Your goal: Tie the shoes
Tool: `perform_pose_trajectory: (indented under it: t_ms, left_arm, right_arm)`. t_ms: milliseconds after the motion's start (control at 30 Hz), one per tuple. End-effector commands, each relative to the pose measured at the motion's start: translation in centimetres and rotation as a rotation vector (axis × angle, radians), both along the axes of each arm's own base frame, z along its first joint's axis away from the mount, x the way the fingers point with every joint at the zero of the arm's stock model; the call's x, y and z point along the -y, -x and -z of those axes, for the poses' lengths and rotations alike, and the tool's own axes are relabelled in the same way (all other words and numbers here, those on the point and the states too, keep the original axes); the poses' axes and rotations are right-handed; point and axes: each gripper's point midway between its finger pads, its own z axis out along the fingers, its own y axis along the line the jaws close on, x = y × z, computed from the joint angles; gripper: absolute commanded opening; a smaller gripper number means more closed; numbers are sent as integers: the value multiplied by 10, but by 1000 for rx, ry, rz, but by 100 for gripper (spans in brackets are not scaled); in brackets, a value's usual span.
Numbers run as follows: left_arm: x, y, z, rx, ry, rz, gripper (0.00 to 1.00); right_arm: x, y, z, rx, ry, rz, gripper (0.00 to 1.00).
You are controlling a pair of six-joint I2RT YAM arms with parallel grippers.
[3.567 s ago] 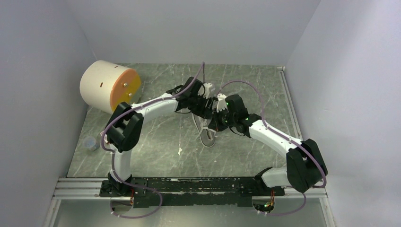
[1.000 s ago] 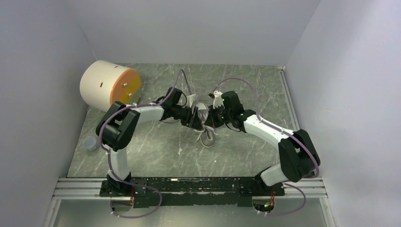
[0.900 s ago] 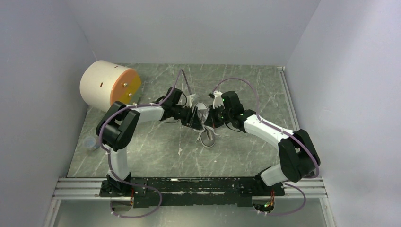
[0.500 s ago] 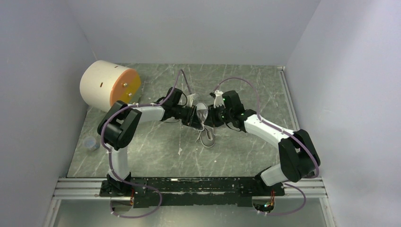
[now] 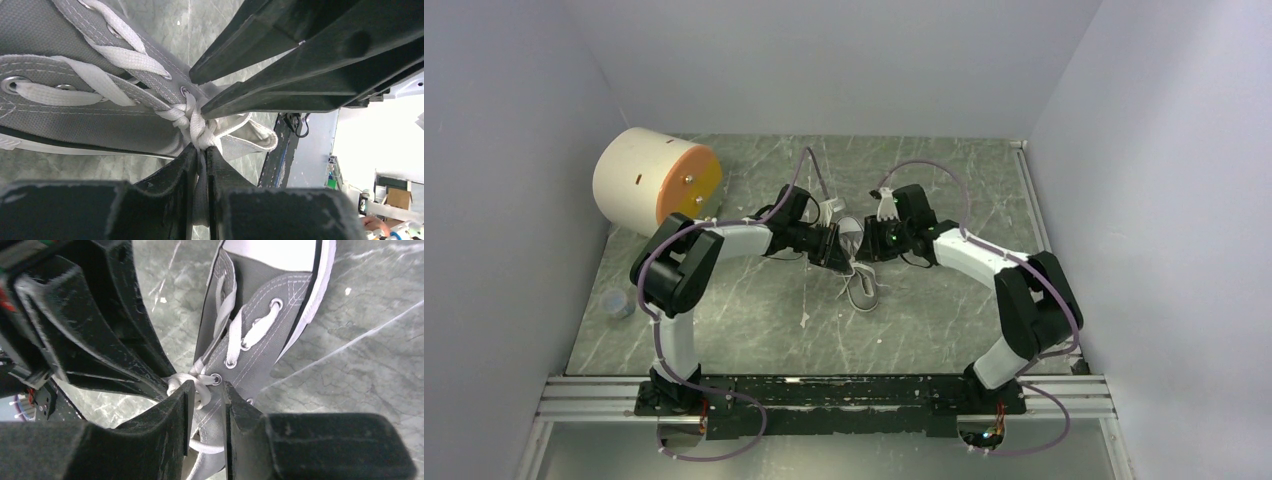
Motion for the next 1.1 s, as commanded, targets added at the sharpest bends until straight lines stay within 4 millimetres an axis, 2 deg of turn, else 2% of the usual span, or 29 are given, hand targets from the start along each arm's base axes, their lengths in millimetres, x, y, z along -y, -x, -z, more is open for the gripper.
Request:
perform_pose_trajectory:
  t_ms: [0, 133, 300, 433, 567, 733, 900, 1067]
  left_arm:
    - [1, 4, -4, 16, 19, 32, 17]
    - [3, 4, -7, 17, 27, 32, 16]
    - [4, 5, -11, 14, 36, 35, 22]
    - [5, 5, -13, 9, 39, 36, 29]
    - [6, 3, -16, 9, 42, 28, 31]
    - [11, -2, -19, -5, 59, 8, 28]
    - [15, -5, -26, -8, 95, -6, 32]
    - [15, -5, -23, -15, 91, -17, 20]
  right_arm:
    - [-5, 3, 2, -21, -7, -32, 30]
    - [-4, 8, 9, -29, 11, -44, 27]
    - [-4, 7, 1, -6, 4, -43, 0]
    - [-3, 4, -16, 46, -11, -37, 0]
    - [-3, 10, -26, 75, -41, -46, 0]
    - [-1, 15, -24, 75, -34, -59, 0]
    - [0, 16, -21, 69, -32, -63, 0]
    - [0, 17, -19, 62, -28, -64, 0]
